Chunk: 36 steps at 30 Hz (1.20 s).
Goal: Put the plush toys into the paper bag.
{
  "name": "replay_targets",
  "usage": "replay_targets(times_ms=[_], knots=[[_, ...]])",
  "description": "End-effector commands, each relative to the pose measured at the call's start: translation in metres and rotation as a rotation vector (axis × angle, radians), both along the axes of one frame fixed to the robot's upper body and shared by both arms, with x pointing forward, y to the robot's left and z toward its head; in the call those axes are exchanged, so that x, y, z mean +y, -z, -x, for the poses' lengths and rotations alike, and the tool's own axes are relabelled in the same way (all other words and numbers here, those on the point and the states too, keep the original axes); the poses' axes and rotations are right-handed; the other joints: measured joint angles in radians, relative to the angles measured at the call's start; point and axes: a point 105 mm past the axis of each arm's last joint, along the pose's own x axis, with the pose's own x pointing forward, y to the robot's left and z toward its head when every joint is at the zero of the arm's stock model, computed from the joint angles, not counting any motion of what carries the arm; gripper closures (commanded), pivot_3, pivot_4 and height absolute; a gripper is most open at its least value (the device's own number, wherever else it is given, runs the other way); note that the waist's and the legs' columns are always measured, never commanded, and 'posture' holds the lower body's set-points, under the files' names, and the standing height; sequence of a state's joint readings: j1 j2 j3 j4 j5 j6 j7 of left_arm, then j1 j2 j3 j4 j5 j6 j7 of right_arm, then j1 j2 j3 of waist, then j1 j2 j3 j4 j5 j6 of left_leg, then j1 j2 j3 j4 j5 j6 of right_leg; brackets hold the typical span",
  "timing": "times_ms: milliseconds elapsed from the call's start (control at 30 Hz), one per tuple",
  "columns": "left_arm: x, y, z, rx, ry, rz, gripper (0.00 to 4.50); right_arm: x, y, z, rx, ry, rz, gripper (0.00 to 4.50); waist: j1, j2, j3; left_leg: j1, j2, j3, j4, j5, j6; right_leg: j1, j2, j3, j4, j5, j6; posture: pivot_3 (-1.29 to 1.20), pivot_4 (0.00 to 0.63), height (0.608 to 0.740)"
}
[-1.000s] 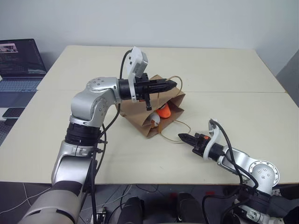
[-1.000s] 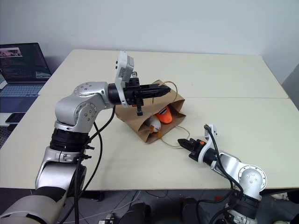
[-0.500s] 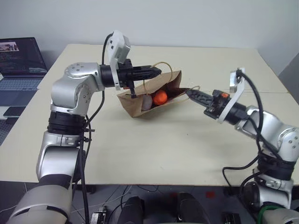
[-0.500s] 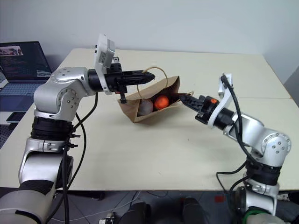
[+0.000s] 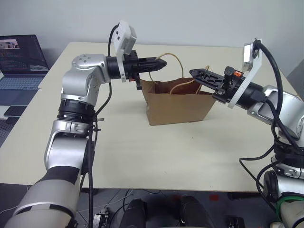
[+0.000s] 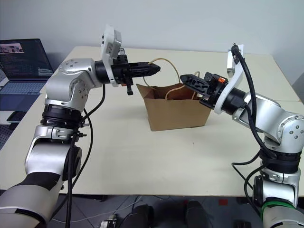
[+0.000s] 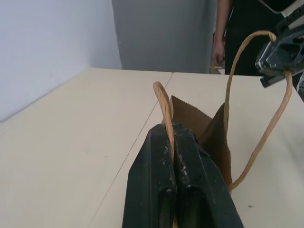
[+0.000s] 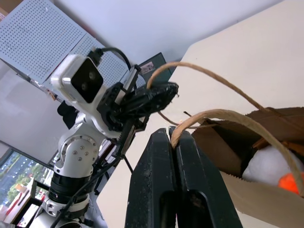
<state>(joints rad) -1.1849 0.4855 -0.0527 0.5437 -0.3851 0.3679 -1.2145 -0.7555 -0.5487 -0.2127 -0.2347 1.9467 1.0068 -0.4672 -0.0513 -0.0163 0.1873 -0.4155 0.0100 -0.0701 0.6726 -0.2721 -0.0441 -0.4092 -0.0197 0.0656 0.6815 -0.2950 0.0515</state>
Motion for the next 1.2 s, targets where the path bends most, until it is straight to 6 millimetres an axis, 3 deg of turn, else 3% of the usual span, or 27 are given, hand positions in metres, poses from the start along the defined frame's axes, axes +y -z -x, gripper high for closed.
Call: replay_targets(times_ms=[33, 400, 1067, 1100, 1200], knots=[[-0.009, -0.018, 0.003, -0.06, 0.031, 0.002, 4.5, -0.003, -0.017, 0.001, -0.035, 0.01, -0.034, 4.47, 0.001, 0.0, 0.0, 0.0, 0.0, 0.0, 0.001, 0.0, 0.0, 0.0, 0.0, 0.0, 0.0, 0.0, 0.0, 0.0, 0.15, 0.74], [-0.024, -0.033, 0.002, -0.019, 0.061, 0.019, 4.5, -0.004, -0.036, -0.005, -0.058, 0.01, -0.042, 4.47, 0.0, 0.0, 0.0, -0.001, 0.0, 0.0, 0.002, 0.0, 0.0, 0.0, 0.0, -0.001, 0.001, 0.0, 0.0, 0.0, 0.15, 0.74], [-0.038, -0.01, -0.014, 0.082, 0.026, -0.052, 4.5, -0.014, -0.014, -0.031, 0.075, 0.143, 0.021, 4.47, 0.0, 0.0, 0.0, -0.001, -0.001, -0.001, 0.003, 0.0, 0.0, 0.0, 0.0, -0.001, 0.001, 0.0, 0.0, 0.0, 0.15, 0.74], [-0.038, -0.01, -0.014, 0.089, 0.027, -0.051, 4.5, -0.014, -0.013, -0.031, 0.075, 0.148, 0.023, 4.31, 0.0, 0.0, 0.0, -0.001, -0.001, -0.001, 0.003, 0.0, 0.0, 0.0, 0.0, -0.001, 0.001, 0.0, 0.0, 0.0, 0.15, 0.74], [-0.037, -0.014, -0.017, 0.082, 0.005, -0.03, 3.9, -0.015, -0.013, -0.031, 0.068, 0.151, 0.028, 3.53, 0.0, 0.0, 0.0, -0.001, -0.001, 0.0, 0.003, 0.0, 0.0, 0.0, 0.0, -0.001, 0.001, 0.0, 0.0, 0.0, 0.15, 0.74]])
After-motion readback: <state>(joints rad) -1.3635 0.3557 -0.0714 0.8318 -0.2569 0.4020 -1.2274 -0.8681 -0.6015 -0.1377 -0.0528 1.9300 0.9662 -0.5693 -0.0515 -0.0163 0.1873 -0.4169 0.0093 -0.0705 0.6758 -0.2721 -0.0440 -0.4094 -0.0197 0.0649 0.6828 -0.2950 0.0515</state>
